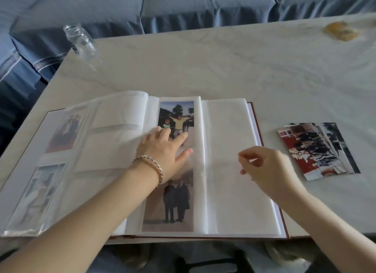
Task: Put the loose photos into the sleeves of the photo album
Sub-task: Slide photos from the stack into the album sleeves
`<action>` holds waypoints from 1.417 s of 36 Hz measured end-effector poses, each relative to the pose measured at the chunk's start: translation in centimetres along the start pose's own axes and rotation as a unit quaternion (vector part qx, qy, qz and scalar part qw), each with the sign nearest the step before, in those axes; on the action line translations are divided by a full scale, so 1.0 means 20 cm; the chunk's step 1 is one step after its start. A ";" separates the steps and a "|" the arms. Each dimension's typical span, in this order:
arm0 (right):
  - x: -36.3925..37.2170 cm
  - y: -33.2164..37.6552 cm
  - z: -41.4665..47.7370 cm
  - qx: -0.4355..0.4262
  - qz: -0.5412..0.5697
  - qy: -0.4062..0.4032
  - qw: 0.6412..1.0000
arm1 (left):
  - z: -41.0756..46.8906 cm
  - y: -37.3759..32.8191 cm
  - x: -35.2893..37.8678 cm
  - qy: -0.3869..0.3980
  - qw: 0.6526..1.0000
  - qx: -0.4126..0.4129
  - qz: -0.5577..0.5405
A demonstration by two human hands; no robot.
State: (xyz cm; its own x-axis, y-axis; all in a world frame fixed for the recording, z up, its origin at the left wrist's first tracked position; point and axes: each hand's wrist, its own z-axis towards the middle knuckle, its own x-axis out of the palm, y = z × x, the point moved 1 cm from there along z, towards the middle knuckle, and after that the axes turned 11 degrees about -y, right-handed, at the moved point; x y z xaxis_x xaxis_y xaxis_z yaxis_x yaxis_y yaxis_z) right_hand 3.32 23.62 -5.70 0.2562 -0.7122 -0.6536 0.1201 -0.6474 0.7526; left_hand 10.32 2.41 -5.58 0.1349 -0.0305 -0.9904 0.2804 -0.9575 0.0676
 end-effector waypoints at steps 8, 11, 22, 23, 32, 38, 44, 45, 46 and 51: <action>-0.19 -0.29 0.24 0.008 -0.346 -0.048 0.937 | -0.04 -0.10 0.03 -0.010 0.997 -0.057 -0.049; -0.19 -0.32 0.25 0.011 -0.403 -0.033 0.914 | -0.04 -0.11 0.02 -0.013 0.996 -0.066 -0.061; -0.27 -0.27 0.21 -0.069 -0.382 -0.117 0.914 | -0.02 -0.18 -0.02 -0.086 0.983 -0.062 -0.150; -0.28 -0.25 0.20 -0.116 -0.361 -0.156 0.912 | -0.02 -0.19 -0.03 -0.109 0.974 -0.056 -0.191; -0.12 0.00 0.03 -0.436 -0.075 -0.220 0.869 | -0.05 -0.39 -0.21 0.037 0.707 -0.120 -0.696; 0.04 0.22 -0.04 -0.444 0.001 -0.066 0.894 | -0.09 -0.27 -0.21 -0.103 0.708 -0.236 -0.657; 0.05 0.38 0.04 -0.356 0.079 -0.040 0.930 | -0.14 0.00 -0.25 -0.109 0.844 -0.144 -0.505; 0.06 0.41 0.07 -0.343 0.064 -0.013 0.937 | -0.16 0.04 -0.26 -0.098 0.869 -0.122 -0.469; 0.06 0.45 0.09 -0.325 0.043 0.030 0.944 | -0.17 0.07 -0.28 -0.093 0.890 -0.103 -0.435; 0.14 0.56 0.13 -0.289 -0.021 0.160 0.944 | -0.20 0.23 -0.34 -0.144 0.901 -0.087 -0.399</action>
State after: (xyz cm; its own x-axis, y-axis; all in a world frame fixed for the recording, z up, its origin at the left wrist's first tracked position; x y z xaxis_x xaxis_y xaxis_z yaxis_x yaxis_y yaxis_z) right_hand 2.78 13.71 0.67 0.5044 -0.5107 -0.6962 0.6162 -0.3519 0.7046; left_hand 14.48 -0.59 1.85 -0.4216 0.5510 -0.7202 0.3259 -0.6491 -0.6874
